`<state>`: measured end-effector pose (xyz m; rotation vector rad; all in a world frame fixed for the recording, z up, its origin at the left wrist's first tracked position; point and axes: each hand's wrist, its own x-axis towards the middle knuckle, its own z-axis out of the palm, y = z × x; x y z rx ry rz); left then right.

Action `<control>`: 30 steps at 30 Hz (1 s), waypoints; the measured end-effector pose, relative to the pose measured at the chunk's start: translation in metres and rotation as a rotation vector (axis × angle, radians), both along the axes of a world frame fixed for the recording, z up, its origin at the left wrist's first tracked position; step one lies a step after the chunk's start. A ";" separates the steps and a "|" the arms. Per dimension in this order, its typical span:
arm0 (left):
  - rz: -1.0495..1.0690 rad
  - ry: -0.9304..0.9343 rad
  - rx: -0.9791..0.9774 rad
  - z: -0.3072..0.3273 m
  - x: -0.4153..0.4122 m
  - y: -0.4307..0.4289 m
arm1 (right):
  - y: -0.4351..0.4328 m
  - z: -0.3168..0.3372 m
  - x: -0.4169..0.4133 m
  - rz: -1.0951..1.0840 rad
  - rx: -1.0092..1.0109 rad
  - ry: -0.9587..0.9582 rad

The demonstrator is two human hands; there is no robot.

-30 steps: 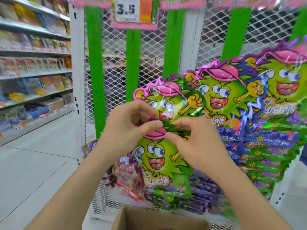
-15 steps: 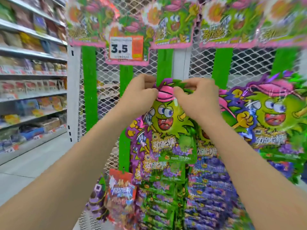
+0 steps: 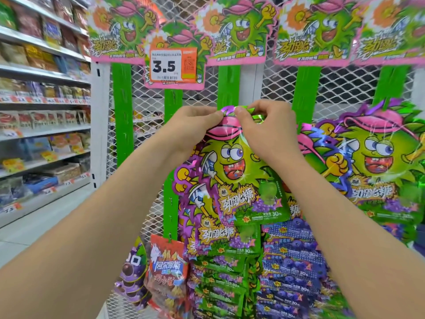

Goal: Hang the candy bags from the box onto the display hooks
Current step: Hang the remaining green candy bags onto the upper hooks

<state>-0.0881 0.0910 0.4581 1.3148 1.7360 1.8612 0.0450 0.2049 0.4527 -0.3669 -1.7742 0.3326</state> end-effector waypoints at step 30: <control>0.053 -0.015 -0.136 0.014 -0.002 -0.011 | 0.000 0.000 0.025 -0.025 0.302 -0.205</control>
